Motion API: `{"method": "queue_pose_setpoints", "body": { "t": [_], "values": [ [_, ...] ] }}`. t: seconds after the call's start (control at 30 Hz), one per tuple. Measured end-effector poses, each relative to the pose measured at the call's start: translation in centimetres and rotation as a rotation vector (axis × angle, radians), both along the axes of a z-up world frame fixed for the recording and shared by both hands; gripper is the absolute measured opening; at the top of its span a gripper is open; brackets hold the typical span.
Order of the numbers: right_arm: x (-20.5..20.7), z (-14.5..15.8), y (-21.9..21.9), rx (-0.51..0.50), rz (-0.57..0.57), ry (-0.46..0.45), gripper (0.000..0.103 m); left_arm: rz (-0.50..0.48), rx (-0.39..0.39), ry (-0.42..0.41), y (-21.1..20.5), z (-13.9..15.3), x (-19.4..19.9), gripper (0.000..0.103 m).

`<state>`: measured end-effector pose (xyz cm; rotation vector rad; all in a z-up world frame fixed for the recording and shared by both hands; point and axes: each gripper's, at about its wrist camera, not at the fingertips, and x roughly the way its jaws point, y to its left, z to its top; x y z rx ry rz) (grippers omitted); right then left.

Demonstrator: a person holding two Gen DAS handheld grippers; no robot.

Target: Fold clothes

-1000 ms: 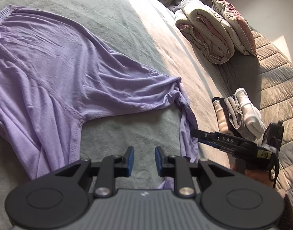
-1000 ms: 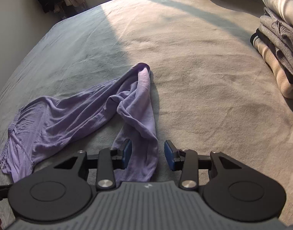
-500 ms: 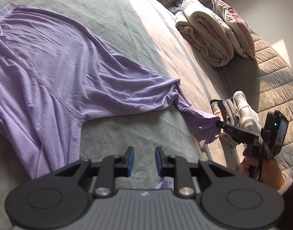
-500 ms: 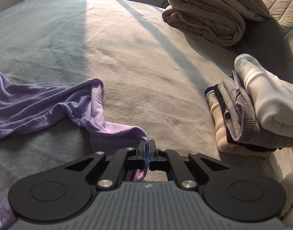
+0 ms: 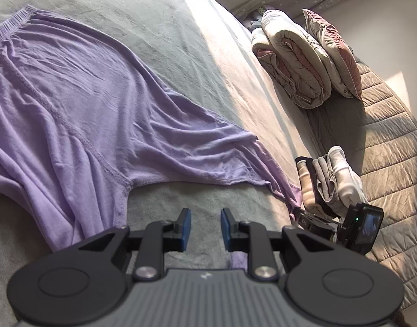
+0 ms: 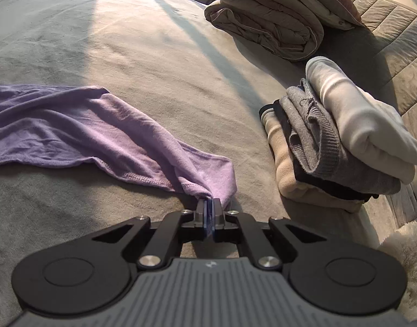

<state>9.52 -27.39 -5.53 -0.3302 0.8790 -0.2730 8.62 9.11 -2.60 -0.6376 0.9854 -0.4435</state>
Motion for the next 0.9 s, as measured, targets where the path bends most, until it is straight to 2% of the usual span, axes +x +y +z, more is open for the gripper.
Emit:
{"method": "queue_pose_setpoints", "body": {
  "t": [0.03, 0.1, 0.17, 0.23, 0.27, 0.3, 0.47, 0.63, 0.9],
  "values": [
    [-0.2, -0.2, 0.0, 0.003, -0.005, 0.008, 0.004, 0.003, 0.007, -0.006, 0.3, 0.1, 0.0, 0.023],
    [-0.8, 0.1, 0.2, 0.048, -0.017, 0.009, 0.015, 0.011, 0.022, -0.018, 1.1, 0.3, 0.0, 0.023],
    [-1.5, 0.4, 0.4, 0.097, -0.029, 0.009, 0.016, 0.027, 0.034, -0.028, 2.1, 0.6, -0.1, 0.023],
    [-2.2, 0.9, 0.9, 0.143, -0.031, 0.006, 0.027, 0.045, 0.037, -0.035, 3.1, 0.8, -0.2, 0.024],
    [-2.7, 1.1, 1.3, 0.165, -0.024, 0.002, 0.043, 0.054, 0.036, -0.038, 3.5, 0.9, -0.4, 0.024],
    [-3.1, 1.4, 1.7, 0.187, -0.017, -0.001, 0.047, 0.063, 0.035, -0.042, 4.0, 1.0, -0.5, 0.024],
    [-5.1, 2.6, 3.5, 0.296, 0.026, -0.012, 0.047, 0.095, 0.034, -0.048, 5.5, 1.2, -1.5, 0.025],
    [-6.4, 2.7, 5.2, 0.436, 0.098, 0.037, 0.047, 0.106, 0.04, -0.034, 6.3, 1.0, -2.3, 0.025],
    [-8.6, 3.2, 8.9, 0.575, 0.185, 0.067, 0.047, 0.041, 0.0, 0.0, 5.9, 0.1, -3.1, 0.025]
  ]
}}
